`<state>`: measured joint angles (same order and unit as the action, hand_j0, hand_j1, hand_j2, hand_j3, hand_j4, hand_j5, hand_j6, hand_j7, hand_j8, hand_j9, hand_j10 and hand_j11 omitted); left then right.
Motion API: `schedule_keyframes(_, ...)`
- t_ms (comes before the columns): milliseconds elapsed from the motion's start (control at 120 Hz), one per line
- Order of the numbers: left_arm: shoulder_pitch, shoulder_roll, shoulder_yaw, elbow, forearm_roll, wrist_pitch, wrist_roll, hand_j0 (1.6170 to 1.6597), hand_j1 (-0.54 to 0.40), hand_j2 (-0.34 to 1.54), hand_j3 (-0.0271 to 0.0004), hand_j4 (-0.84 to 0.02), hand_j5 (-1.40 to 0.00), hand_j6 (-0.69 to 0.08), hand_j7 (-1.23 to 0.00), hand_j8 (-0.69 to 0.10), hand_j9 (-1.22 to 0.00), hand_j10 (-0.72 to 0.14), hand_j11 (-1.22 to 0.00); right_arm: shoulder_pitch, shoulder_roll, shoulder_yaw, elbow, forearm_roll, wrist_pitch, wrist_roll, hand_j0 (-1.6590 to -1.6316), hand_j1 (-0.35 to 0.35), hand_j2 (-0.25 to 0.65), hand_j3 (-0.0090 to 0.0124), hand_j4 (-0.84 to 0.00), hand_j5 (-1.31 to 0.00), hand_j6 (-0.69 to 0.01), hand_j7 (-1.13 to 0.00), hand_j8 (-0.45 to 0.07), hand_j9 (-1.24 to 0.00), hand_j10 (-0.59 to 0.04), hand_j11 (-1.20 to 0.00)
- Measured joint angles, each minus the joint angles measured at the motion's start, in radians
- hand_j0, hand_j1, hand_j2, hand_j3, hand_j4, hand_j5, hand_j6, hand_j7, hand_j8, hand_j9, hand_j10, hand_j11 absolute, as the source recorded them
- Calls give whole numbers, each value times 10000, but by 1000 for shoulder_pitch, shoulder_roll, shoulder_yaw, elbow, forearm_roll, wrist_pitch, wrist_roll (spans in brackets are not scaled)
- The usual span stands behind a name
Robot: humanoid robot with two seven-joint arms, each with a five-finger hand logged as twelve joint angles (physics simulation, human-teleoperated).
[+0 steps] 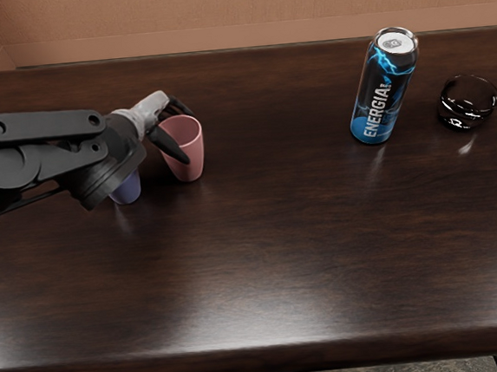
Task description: Pick up cup and place in cup with left hand
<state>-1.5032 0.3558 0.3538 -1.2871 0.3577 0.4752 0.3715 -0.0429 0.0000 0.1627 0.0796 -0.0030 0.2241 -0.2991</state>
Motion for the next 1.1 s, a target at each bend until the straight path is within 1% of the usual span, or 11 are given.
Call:
schedule_keyframes(75, -10, 18, -2, -13, 0, 0, 0, 16563, -1444, 1317, 0, -3946, -6213, -2879, -6136, -3053, -6056, -4499, -6058, 0, 0, 0, 0, 0, 0, 0, -16581, -3491, 0, 0, -3, 0, -4, 0, -3, 0, -2, 0)
schedule_keyframes(217, -38, 54, -5, -42, -1, 0, 0, 16555, -903, 863, 0, -4343, -6323, -3281, -6092, -3494, -6109, -4583, -6125, 0, 0, 0, 0, 0, 0, 0, -16581, -3491, 0, 0, -3, 0, -4, 0, -3, 0, -2, 0)
schedule_keyframes(267, -55, 69, -5, -59, 0, 0, 0, 16556, -928, 819, 0, -4251, -6250, -3360, -5990, -3651, -6107, -4614, -6113, 0, 0, 0, 0, 0, 0, 0, -16581, -3491, 0, 0, -3, 0, -4, 0, -3, 0, -1, 0)
schedule_keyframes(333, -64, 72, -6, -74, 0, -1, 1, 16558, -1013, 1051, 0, -4358, -6217, -3390, -5892, -3597, -6123, -4615, -6125, 0, 0, 0, 0, 0, 0, 0, -16581, -3491, 0, 0, -3, 0, -4, 0, -2, 0, -1, 0)
schedule_keyframes(425, -87, 104, -6, -93, -1, -2, 3, 16559, -1013, 1146, 0, -4069, -6271, -3353, -5925, -3494, -6128, -4615, -6124, 0, 0, 0, 0, 0, 0, 0, -16581, -3491, 0, 0, -3, 0, -4, 0, -2, 0, -1, 0)
schedule_keyframes(525, -111, 130, -7, -123, -2, -3, 4, 16556, -898, 949, 0, -4329, -6308, -3433, -5908, -3597, -6144, -4608, -6137, 0, 0, 0, 0, 0, 0, 0, -16581, -3491, 0, 0, -3, 0, -3, 0, -2, 0, -1, 0)
schedule_keyframes(717, -149, 238, -7, -196, -1, -6, 6, 16558, -826, 1055, 0, -4398, -6297, -3448, -6016, -3646, -6134, -4629, -6124, 0, 0, 0, 0, 0, 0, 0, -16581, -3491, 0, 0, -3, 0, -4, 0, -2, 0, -1, 0)
schedule_keyframes(858, -182, 308, -7, -243, -1, -40, 7, 16555, -622, 792, 0, -4606, -6208, -3634, -6006, -3903, -6118, -4644, -6105, 0, 0, 0, 0, 0, 0, 0, -16581, -3491, 0, 0, -3, 0, -4, 0, -2, 0, -1, 0)
schedule_keyframes(892, -187, 333, -8, -253, -1, -52, 7, 16556, -619, 883, 0, -4623, -6228, -3647, -6038, -3776, -6126, -4637, -6116, 0, 0, 0, 0, 0, 0, 0, -16581, -3491, 0, 0, -3, 0, -4, 0, -3, 0, -1, 0)
schedule_keyframes(925, -192, 358, -13, -265, -1, -64, 8, 16557, -659, 883, 0, -4526, -6189, -3768, -6036, -3980, -6116, -4654, -6103, 0, 0, 0, 0, 0, 0, 0, -16581, -3491, 0, 0, -3, 0, -4, 0, -2, 0, -1, 0)
schedule_keyframes(1100, -205, 456, -30, -312, -1, -131, 10, 16560, -923, 1158, 0, -4429, -6241, -3481, -6004, -3635, -6117, -4639, -6106, 0, 0, 0, 0, 0, 0, 0, -16581, -3491, 0, 0, -3, 0, -4, 0, -3, 0, -1, 0)
